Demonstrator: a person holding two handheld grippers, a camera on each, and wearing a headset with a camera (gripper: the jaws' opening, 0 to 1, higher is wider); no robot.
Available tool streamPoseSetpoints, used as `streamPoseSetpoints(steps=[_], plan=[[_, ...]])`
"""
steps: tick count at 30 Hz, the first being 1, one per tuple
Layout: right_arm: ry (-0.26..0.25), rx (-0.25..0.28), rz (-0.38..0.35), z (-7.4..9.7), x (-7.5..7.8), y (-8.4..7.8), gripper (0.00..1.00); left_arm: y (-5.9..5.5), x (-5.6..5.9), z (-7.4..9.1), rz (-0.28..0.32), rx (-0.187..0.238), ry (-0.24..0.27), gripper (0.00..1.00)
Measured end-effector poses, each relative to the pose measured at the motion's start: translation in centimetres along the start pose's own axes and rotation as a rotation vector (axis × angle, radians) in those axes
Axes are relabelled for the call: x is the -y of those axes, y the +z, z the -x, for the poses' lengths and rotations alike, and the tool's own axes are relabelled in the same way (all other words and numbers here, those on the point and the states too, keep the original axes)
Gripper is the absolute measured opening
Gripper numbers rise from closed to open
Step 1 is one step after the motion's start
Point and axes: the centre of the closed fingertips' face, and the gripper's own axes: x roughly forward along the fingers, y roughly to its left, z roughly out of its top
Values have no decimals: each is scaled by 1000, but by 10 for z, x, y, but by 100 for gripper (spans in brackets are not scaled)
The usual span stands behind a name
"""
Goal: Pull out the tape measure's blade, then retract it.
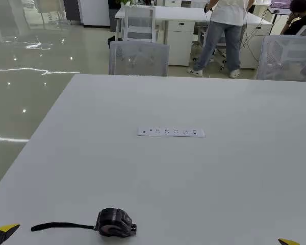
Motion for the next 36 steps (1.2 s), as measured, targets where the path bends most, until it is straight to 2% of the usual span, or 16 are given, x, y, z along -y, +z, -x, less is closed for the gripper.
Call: streamPoseSetpoints(steps=[9,22,24,28,31,36], plan=[[6,-6,-6,-1,-2,-6,99,6,-5,4,-13,3,6,99],[2,-10,-10,0,-2,-6,99,5,-6,0,-16,1,-1,99],[-9,-10,-14,0,0,-6,99,3,-5,-6,-33,-11,-26,99],[-8,-14,-21,-1,0,-7,97,3,-4,-9,-41,-16,-32,99],[-3,-15,-25,-3,1,-6,98,1,-4,-10,-24,-34,-39,96],[1,-19,-32,-6,3,-6,99,-4,-1,-12,-25,-56,-48,96]])
